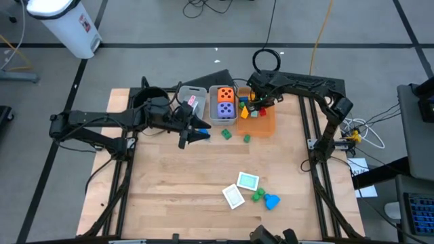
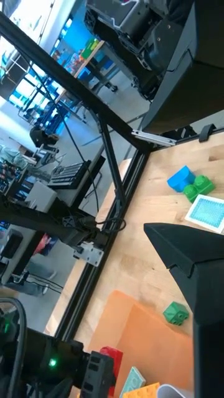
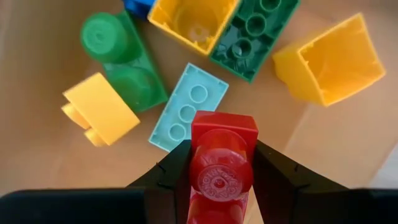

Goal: Pick & Place Toys
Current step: Put the red game piece into the orange bin

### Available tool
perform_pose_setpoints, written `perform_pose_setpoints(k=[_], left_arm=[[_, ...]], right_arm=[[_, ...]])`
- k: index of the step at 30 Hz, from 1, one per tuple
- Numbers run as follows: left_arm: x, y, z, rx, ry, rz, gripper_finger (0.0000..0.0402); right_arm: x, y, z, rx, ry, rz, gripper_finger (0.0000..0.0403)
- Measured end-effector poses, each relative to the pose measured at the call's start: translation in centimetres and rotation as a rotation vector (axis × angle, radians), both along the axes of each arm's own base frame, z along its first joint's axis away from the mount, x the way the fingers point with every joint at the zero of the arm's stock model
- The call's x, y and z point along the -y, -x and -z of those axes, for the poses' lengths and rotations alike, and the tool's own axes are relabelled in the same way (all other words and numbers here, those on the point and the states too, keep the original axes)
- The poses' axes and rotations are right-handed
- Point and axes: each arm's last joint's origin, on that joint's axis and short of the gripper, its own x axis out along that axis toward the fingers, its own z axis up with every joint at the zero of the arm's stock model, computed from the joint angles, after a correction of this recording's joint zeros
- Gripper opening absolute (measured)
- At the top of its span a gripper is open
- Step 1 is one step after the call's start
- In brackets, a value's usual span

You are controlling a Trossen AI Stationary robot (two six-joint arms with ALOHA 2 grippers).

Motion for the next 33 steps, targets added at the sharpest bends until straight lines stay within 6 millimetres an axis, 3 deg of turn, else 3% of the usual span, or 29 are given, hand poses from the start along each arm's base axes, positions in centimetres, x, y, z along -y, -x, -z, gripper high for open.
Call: perform_pose_setpoints(k=[21, 33], left_arm=[[-0.6, 0.1, 0.0, -0.003, 0.018, -0.020, 0.0255], [-1.1, 0.1, 0.0, -0.003, 0.020, -0.040, 0.0255]], right_arm=[[0.6, 1.9, 2.8, 0.009, -0.014, 0.144, 0.0118], [1.2, 1.6, 3.8, 0.046, -0.056, 0.170, 0.0118]])
